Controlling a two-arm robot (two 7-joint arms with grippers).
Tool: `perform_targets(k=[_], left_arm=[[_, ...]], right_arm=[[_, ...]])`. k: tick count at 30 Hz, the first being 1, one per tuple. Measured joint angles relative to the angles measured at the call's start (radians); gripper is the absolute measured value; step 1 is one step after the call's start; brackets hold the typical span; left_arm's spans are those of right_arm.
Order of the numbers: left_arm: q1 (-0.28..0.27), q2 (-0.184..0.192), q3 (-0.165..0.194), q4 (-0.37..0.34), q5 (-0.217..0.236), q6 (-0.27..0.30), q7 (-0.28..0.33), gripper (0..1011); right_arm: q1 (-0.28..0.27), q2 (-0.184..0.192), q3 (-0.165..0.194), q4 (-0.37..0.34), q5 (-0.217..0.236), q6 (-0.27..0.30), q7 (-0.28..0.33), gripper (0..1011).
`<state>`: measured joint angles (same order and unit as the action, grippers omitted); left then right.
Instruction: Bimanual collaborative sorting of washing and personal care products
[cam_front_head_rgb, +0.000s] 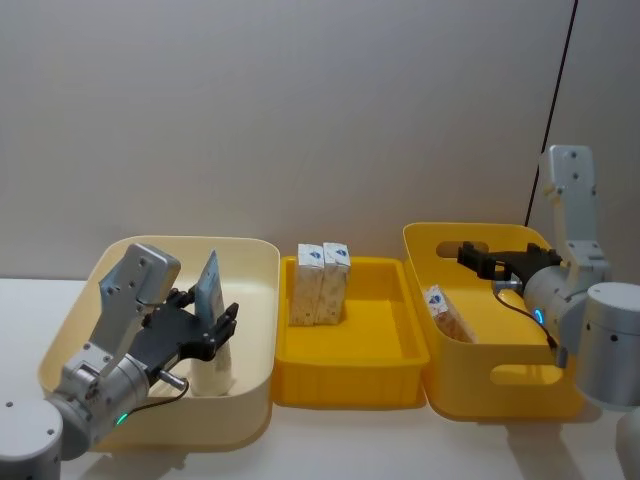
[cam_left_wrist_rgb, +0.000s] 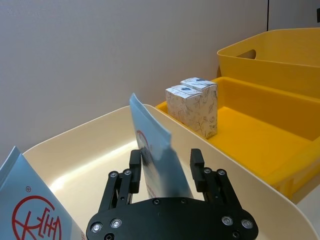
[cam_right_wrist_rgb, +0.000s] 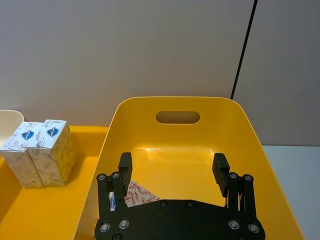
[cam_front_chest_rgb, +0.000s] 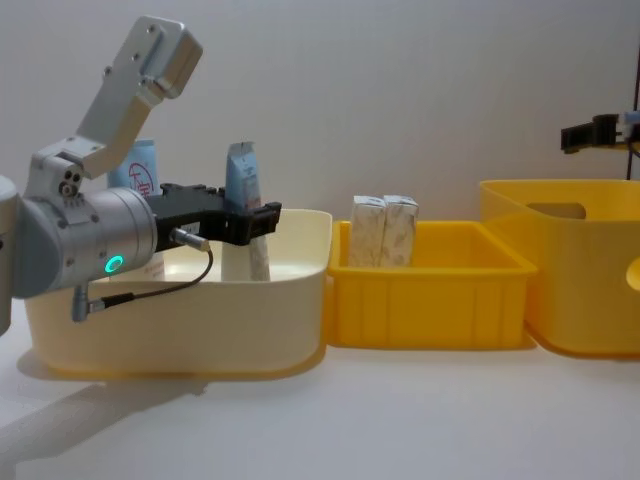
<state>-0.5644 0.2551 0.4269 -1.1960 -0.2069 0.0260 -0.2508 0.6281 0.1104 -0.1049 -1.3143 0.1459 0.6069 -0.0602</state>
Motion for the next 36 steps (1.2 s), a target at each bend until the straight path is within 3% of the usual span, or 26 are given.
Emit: perform_targets(k=[6, 7, 11, 19, 36], left_arm=[[-0.002, -0.002, 0.001, 0.003, 0.001, -0.002, -0.001, 472], [-0.002, -0.002, 0.001, 0.003, 0.001, -0.002, -0.002, 400], [-0.003, -0.003, 0.001, 0.004, 0.001, -0.003, -0.002, 281], [-0.004, -0.003, 0.001, 0.006, 0.001, -0.004, -0.003, 226], [-0.005, -0.004, 0.0, 0.007, 0.001, -0.005, -0.004, 226]], right_arm=[[0.0, 0.0, 0.0, 0.0, 0.0, 0.0, 0.0, 1001], [0.0, 0.0, 0.0, 0.0, 0.0, 0.0, 0.0, 1001], [0.0, 0.0, 0.0, 0.0, 0.0, 0.0, 0.0, 1001], [0.0, 0.0, 0.0, 0.0, 0.0, 0.0, 0.0, 1001], [0.0, 0.0, 0.0, 0.0, 0.0, 0.0, 0.0, 1001]])
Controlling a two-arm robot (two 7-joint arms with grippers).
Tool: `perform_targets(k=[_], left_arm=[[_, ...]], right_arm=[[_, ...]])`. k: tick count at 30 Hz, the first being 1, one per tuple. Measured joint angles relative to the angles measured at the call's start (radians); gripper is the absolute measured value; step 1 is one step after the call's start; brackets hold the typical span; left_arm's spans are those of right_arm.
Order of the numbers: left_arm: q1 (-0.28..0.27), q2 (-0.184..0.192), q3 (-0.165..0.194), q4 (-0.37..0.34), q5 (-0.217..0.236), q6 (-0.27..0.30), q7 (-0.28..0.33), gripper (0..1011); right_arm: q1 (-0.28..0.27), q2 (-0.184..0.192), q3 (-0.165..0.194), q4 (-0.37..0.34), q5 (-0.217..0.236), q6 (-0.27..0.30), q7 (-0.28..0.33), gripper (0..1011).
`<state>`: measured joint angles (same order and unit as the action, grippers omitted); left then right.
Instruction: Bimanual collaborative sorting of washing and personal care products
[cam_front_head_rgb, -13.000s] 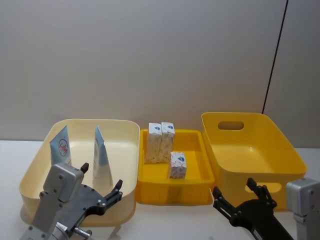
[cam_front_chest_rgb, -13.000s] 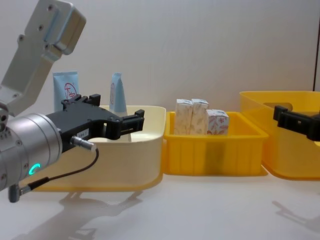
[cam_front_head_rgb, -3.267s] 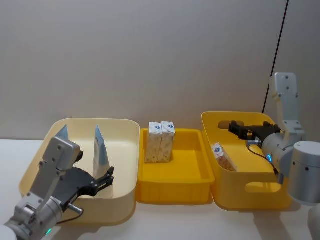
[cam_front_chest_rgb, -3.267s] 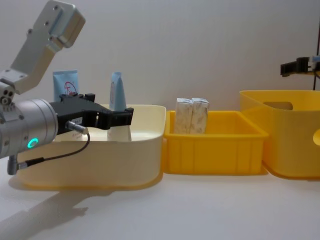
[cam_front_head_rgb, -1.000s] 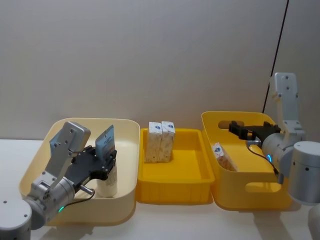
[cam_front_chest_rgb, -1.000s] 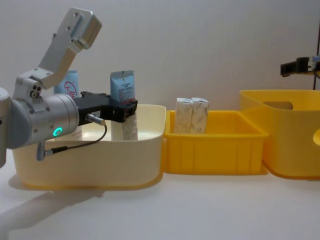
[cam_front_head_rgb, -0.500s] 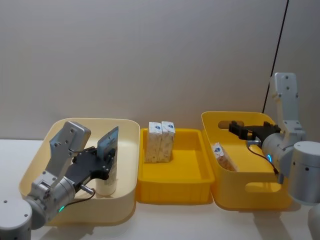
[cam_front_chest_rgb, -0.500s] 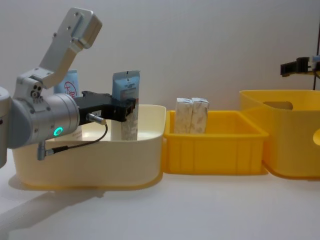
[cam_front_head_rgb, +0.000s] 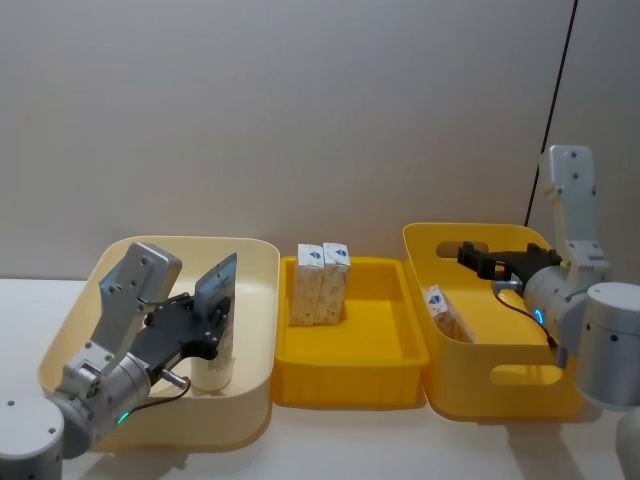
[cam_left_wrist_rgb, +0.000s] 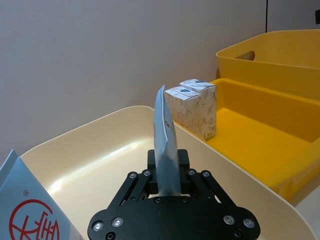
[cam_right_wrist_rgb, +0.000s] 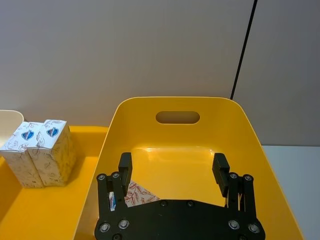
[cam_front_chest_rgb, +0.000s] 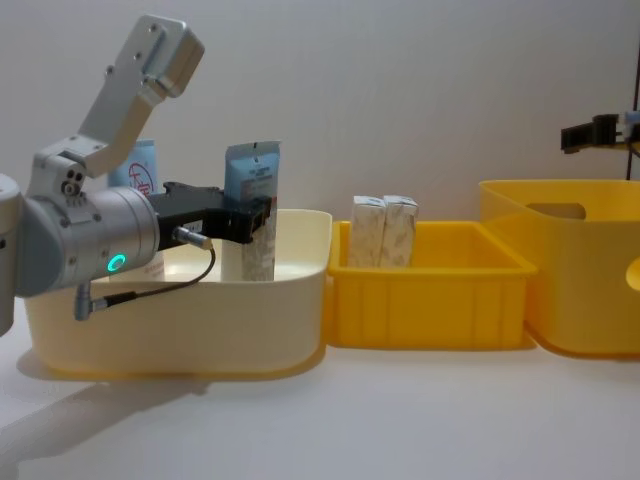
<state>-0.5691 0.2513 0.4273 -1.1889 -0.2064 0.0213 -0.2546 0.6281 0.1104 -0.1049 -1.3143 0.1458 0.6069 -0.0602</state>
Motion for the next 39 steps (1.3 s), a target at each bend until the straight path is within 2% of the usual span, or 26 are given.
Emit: perform_targets(k=[11, 27, 33, 39], left_arm=[[-0.004, 0.0, 0.0, 0.002, 0.001, -0.006, -0.01, 227], [-0.058, 0.001, -0.011, -0.026, -0.012, -0.081, -0.095, 226], [-0.072, -0.009, -0.029, -0.045, -0.041, -0.122, -0.127, 226], [-0.083, -0.025, -0.053, -0.054, -0.088, -0.162, -0.163, 225]], right_arm=[[0.0, 0.0, 0.0, 0.0, 0.0, 0.0, 0.0, 1001], [0.0, 0.0, 0.0, 0.0, 0.0, 0.0, 0.0, 1001], [0.0, 0.0, 0.0, 0.0, 0.0, 0.0, 0.0, 1001], [0.0, 0.002, -0.004, 0.001, -0.002, -0.004, 0.004, 1001]])
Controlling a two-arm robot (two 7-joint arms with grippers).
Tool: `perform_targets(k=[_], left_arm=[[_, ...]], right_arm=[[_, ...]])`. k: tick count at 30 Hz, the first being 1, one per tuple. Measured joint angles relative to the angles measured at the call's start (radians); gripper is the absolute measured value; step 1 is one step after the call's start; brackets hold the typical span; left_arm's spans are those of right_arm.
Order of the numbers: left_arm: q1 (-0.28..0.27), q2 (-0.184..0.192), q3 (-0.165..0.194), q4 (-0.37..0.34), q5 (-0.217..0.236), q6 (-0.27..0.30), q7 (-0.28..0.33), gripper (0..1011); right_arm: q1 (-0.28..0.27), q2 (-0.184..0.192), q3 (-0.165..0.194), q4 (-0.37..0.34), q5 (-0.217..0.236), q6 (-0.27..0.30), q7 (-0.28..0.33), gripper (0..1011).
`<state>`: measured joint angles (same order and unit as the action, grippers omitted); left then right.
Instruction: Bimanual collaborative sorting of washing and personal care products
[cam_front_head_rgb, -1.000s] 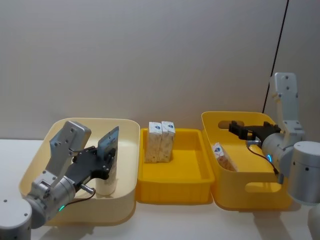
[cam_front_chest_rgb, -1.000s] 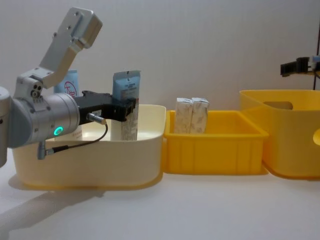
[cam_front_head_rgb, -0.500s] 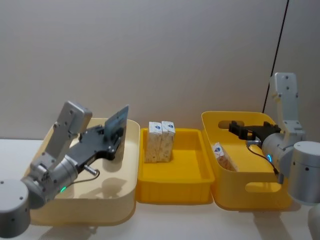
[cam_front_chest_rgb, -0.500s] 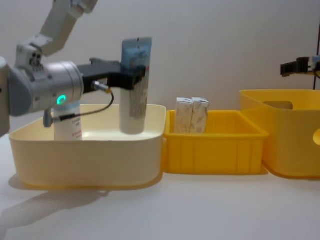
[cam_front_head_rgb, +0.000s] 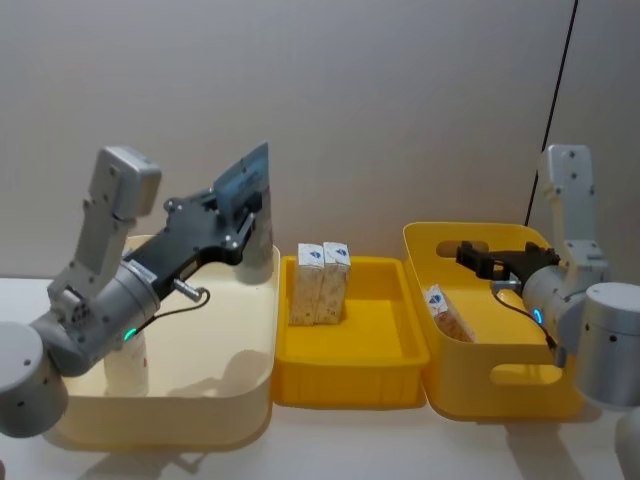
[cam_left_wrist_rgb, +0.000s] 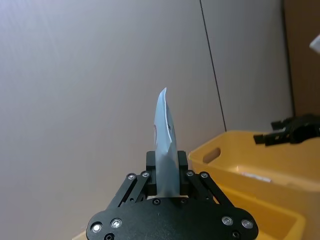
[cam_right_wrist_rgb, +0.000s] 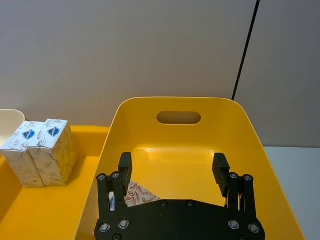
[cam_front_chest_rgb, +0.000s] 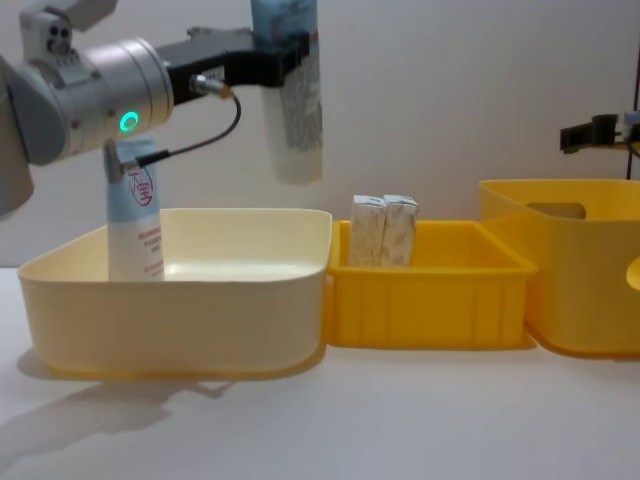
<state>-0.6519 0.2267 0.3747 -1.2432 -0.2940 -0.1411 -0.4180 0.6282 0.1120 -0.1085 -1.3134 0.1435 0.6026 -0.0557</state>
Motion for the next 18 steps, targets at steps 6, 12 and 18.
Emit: perform_targets(k=[6, 12, 18], left_arm=[[-0.009, -0.017, -0.022, 0.002, -0.05, -0.034, -0.031, 226], [-0.017, -0.029, -0.035, 0.018, -0.086, -0.057, -0.049, 226], [-0.023, -0.038, -0.041, 0.041, -0.11, -0.072, -0.062, 226]], right_arm=[[0.0, 0.012, -0.017, 0.002, -0.009, -0.026, 0.026, 1001], [-0.007, 0.033, -0.049, 0.003, -0.02, -0.077, 0.083, 1001], [-0.013, 0.053, -0.074, 0.002, -0.026, -0.121, 0.137, 1001]])
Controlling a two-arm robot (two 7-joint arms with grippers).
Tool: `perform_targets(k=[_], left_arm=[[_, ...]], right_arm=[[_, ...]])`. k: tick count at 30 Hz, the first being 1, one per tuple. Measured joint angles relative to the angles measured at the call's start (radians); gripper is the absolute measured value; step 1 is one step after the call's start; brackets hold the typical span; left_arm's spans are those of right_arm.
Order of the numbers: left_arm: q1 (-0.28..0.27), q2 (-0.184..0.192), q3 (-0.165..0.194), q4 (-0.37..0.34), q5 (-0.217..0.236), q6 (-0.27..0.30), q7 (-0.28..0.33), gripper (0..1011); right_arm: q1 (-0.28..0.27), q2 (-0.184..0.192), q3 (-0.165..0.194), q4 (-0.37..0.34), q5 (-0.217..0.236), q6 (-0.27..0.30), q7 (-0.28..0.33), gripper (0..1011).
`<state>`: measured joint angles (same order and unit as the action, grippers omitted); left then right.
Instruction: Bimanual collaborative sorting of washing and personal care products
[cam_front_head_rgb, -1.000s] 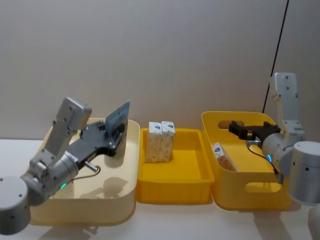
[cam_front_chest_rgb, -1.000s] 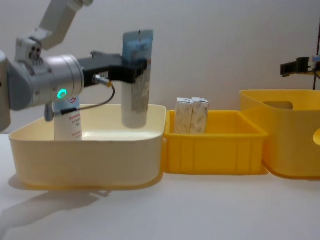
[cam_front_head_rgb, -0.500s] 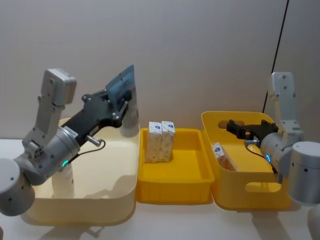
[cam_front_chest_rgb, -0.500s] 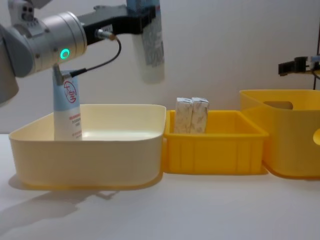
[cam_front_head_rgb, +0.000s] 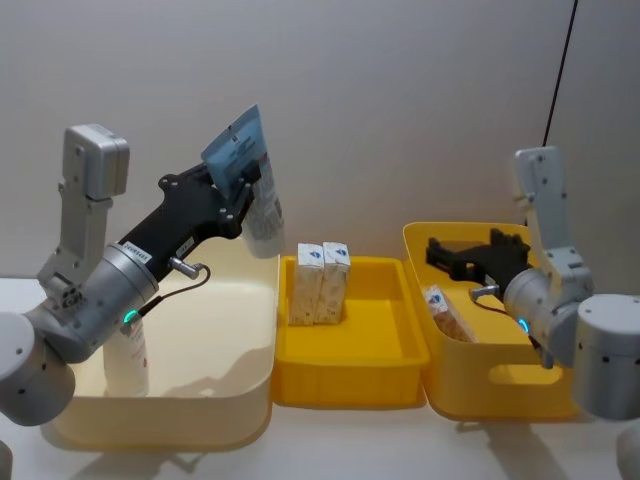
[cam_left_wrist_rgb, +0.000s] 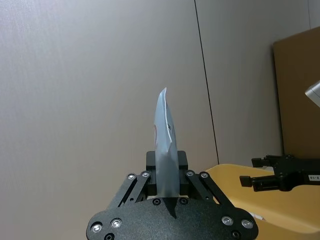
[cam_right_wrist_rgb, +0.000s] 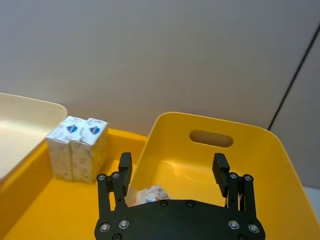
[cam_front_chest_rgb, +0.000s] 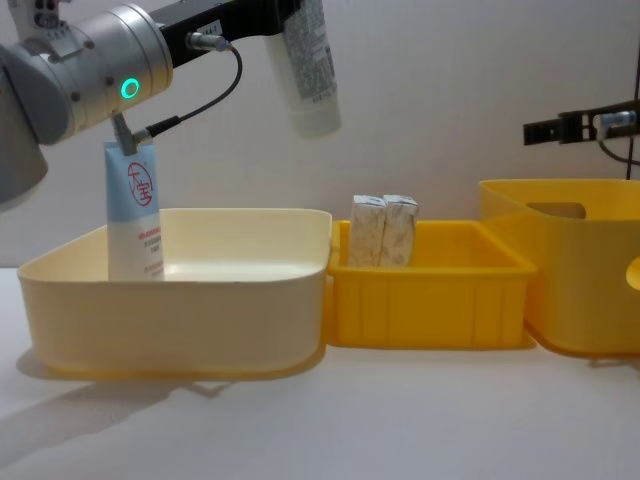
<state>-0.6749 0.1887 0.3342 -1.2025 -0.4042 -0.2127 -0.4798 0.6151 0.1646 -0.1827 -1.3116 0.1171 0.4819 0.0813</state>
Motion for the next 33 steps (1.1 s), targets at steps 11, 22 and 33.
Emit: perform_targets(k=[11, 22, 33], left_arm=[[-0.009, -0.01, -0.004, 0.029, -0.029, -0.014, -0.018, 226], [-0.025, -0.019, 0.002, 0.052, -0.05, -0.017, -0.035, 226], [-0.029, -0.02, 0.014, 0.052, -0.055, -0.011, -0.04, 226]], right_arm=[[-0.011, 0.043, -0.057, -0.003, -0.007, -0.103, 0.13, 1001], [-0.003, 0.075, -0.104, 0.012, -0.005, -0.191, 0.236, 1001], [0.012, 0.079, -0.146, 0.019, -0.027, -0.231, 0.26, 1001]])
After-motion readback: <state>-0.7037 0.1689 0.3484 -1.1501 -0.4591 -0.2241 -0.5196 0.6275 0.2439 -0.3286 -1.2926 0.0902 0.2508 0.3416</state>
